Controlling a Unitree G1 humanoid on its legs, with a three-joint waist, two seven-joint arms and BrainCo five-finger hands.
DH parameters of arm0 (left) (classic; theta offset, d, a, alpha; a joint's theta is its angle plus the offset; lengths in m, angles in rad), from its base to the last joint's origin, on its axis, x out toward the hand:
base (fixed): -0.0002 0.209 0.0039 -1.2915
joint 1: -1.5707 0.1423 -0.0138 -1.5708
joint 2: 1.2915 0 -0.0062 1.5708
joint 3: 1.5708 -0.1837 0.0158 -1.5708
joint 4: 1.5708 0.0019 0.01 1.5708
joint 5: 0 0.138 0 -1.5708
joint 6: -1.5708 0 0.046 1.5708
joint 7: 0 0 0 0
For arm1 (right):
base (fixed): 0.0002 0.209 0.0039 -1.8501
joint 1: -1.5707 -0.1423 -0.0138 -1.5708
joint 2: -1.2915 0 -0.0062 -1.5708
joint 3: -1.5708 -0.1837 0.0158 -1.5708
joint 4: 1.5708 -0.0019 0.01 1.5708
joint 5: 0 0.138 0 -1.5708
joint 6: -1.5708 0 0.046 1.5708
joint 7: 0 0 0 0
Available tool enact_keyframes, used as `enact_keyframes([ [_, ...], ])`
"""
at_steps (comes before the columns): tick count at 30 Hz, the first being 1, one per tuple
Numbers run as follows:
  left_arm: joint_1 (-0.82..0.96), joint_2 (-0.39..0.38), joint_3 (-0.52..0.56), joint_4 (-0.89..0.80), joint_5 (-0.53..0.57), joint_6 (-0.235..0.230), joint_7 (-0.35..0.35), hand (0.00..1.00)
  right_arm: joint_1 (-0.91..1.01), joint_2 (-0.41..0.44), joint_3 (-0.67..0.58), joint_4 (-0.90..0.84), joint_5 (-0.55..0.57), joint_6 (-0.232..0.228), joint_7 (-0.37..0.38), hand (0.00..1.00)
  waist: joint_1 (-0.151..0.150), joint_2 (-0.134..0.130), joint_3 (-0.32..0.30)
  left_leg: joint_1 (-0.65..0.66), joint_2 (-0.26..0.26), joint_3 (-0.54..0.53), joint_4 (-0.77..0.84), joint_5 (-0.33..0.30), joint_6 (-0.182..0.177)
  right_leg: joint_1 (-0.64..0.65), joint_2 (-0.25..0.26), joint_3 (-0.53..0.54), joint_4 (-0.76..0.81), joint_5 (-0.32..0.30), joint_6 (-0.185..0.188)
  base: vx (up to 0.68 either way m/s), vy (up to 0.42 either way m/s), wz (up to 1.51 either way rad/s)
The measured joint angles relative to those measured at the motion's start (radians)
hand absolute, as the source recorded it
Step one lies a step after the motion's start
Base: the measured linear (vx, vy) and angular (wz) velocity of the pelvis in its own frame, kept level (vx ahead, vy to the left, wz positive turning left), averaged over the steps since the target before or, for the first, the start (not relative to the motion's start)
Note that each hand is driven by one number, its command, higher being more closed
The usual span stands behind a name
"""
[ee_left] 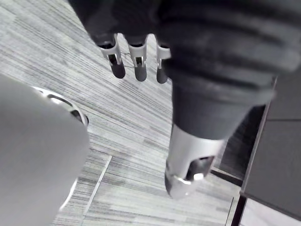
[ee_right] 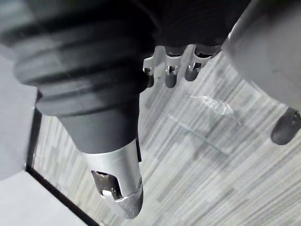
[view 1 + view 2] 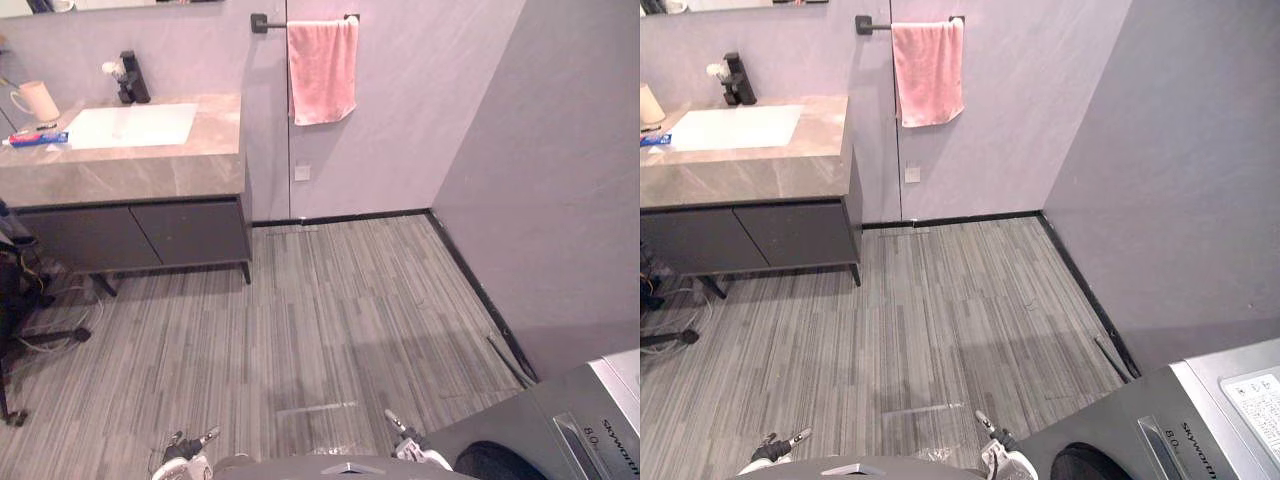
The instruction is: Pick up the laundry basket with both hands and put the clothes into the washing machine.
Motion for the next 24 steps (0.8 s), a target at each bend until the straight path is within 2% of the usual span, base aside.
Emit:
enact_keyframes([
  [2,-0.006,0.002,-0.044,0.003,0.000,0.000,0.000,0.00,0.016,-0.013,-0.006,-0.004,-0.026,0.003,0.001,0.00,-0.005,0.006,0.001,0.030,-0.010,0.000,-0.054,0.010,0.004,-0.043,-0.009,0.015,0.117,0.002,-0.005,0.04,0.099,-0.01],
  [3,-0.011,0.001,-0.079,0.006,0.001,0.000,-0.001,0.00,0.019,-0.022,-0.012,-0.004,-0.033,0.009,0.000,0.00,-0.009,0.016,0.001,0.042,-0.011,-0.007,-0.078,0.010,0.006,-0.119,-0.015,0.038,0.261,0.011,-0.024,0.02,0.083,0.13],
  [5,-0.023,0.009,-0.126,0.007,0.002,-0.001,-0.004,0.00,0.030,-0.022,-0.034,-0.014,-0.032,-0.002,0.001,0.00,-0.016,0.015,0.005,0.041,-0.013,-0.031,-0.091,0.014,0.014,-0.247,-0.016,0.098,0.478,0.054,-0.088,0.03,0.059,0.29],
  [6,-0.023,0.019,-0.135,0.007,0.002,-0.001,-0.005,0.00,0.030,-0.020,-0.040,-0.013,-0.032,-0.002,0.001,0.00,-0.020,0.022,0.007,0.042,-0.014,-0.038,-0.091,0.014,0.017,-0.283,-0.013,0.127,0.547,0.060,-0.099,0.07,-0.006,0.37],
  [7,-0.021,0.032,-0.136,0.007,0.002,-0.001,-0.005,0.00,0.037,-0.002,-0.031,-0.012,-0.031,0.003,0.001,0.00,-0.023,0.000,0.009,0.045,-0.012,-0.049,-0.092,0.019,0.029,-0.300,-0.004,0.147,0.578,0.014,-0.084,0.13,-0.062,0.29],
  [8,-0.023,0.038,-0.134,0.006,0.005,-0.001,-0.004,0.00,0.034,0.009,-0.016,-0.013,-0.031,0.002,0.000,0.00,-0.017,-0.012,0.015,0.052,0.001,-0.052,-0.096,0.024,0.020,-0.312,0.024,0.150,0.556,-0.064,-0.072,0.14,-0.096,0.17],
  [9,-0.024,0.038,-0.128,0.006,0.011,-0.001,-0.004,0.00,0.030,0.006,-0.003,-0.012,-0.030,0.004,0.001,0.00,-0.016,-0.011,0.017,0.055,0.012,-0.052,-0.101,0.030,0.011,-0.320,0.046,0.147,0.529,-0.096,-0.071,0.14,-0.147,0.06],
  [10,-0.025,0.033,-0.120,0.008,0.020,0.000,-0.004,0.00,0.027,0.001,0.006,-0.012,-0.026,0.008,0.000,0.00,-0.019,-0.003,0.019,0.059,0.040,-0.055,-0.106,0.039,-0.003,-0.318,0.098,0.140,0.438,-0.127,-0.065,0.13,-0.175,0.07],
  [11,-0.027,0.033,-0.116,0.009,0.021,0.000,-0.005,0.00,0.028,0.002,0.008,-0.011,-0.024,0.008,-0.001,0.00,-0.022,-0.003,0.017,0.057,0.055,-0.060,-0.108,0.042,-0.016,-0.306,0.126,0.135,0.333,-0.121,-0.064,0.13,-0.214,0.15],
  [12,-0.030,0.043,-0.103,0.010,0.022,-0.001,-0.010,0.00,0.027,0.015,0.003,-0.005,-0.018,0.008,-0.001,0.00,-0.019,-0.031,0.018,0.057,0.042,-0.070,-0.120,0.047,-0.035,-0.284,0.125,0.124,0.193,0.001,-0.063,0.09,-0.195,0.24],
  [13,-0.039,0.040,-0.091,0.025,0.025,0.002,-0.013,0.00,0.032,0.024,-0.006,0.003,-0.015,0.009,-0.001,0.00,-0.020,-0.031,0.024,0.073,0.041,-0.082,-0.136,0.052,-0.049,-0.267,0.120,0.111,0.174,-0.002,0.004,0.13,-0.235,0.31],
  [17,-0.035,-0.028,-0.025,0.039,0.040,0.000,-0.015,0.00,0.044,-0.028,-0.015,0.005,-0.015,0.008,-0.002,0.00,-0.017,0.054,0.001,0.109,0.109,-0.102,-0.190,0.072,-0.084,-0.188,0.198,0.061,0.058,0.032,-0.026,0.14,-0.146,0.14],
  [18,-0.028,-0.038,-0.026,0.039,0.040,-0.001,-0.017,0.00,0.045,-0.034,-0.035,0.007,-0.016,0.009,-0.002,0.00,-0.017,0.066,0.000,0.124,0.122,-0.106,-0.198,0.075,-0.094,-0.161,0.211,0.047,0.034,0.038,-0.028,0.14,-0.106,0.17],
  [20,-0.026,-0.035,-0.029,0.040,0.040,-0.001,-0.021,0.00,0.045,-0.034,-0.044,0.023,-0.016,0.008,-0.001,0.00,-0.016,0.064,0.001,0.130,0.131,-0.115,-0.199,0.074,-0.096,-0.136,0.221,0.036,0.019,0.039,-0.030,0.05,-0.075,0.18],
  [24,-0.023,-0.008,-0.065,0.050,0.038,0.000,-0.046,0.00,0.035,-0.032,-0.049,0.039,-0.018,0.010,0.000,0.00,-0.011,0.038,0.009,0.128,0.126,-0.132,-0.197,0.076,-0.098,-0.117,0.223,0.021,-0.022,0.062,-0.031,0.00,-0.016,0.08],
])
